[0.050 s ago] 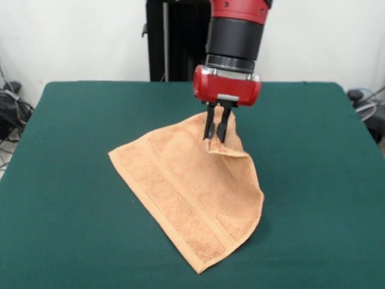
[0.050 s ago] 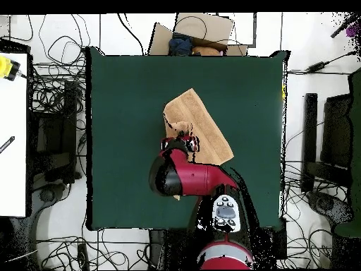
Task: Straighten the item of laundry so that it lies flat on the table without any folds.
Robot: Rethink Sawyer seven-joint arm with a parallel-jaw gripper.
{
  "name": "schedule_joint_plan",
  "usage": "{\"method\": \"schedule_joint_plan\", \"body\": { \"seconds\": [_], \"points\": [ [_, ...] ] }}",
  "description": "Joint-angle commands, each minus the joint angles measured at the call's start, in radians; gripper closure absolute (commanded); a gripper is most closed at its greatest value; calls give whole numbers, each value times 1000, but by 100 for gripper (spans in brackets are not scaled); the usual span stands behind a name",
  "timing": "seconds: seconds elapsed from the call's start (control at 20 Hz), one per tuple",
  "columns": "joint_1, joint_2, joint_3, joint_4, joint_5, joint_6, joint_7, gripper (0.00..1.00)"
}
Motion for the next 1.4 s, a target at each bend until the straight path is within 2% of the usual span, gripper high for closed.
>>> {"method": "schedule_joint_plan", "body": {
  "seconds": [0.05, 0.2, 0.35, 0.5, 0.7, 1.0, 1.4],
  "points": [
    [99, 5, -102, 125, 53, -69, 235, 100],
    [157, -29, -148, 147, 73, -42, 228, 100],
    [178, -47, -155, 179, 90, -47, 249, 100],
    [207, -28, -169, 204, 122, -72, 276, 100],
    [231, 17, -167, 255, 163, -168, 323, 100],
    [234, 40, -124, 289, 223, -221, 332, 100],
    [172, 39, -69, 306, 211, -248, 305, 100]
  ]
}}
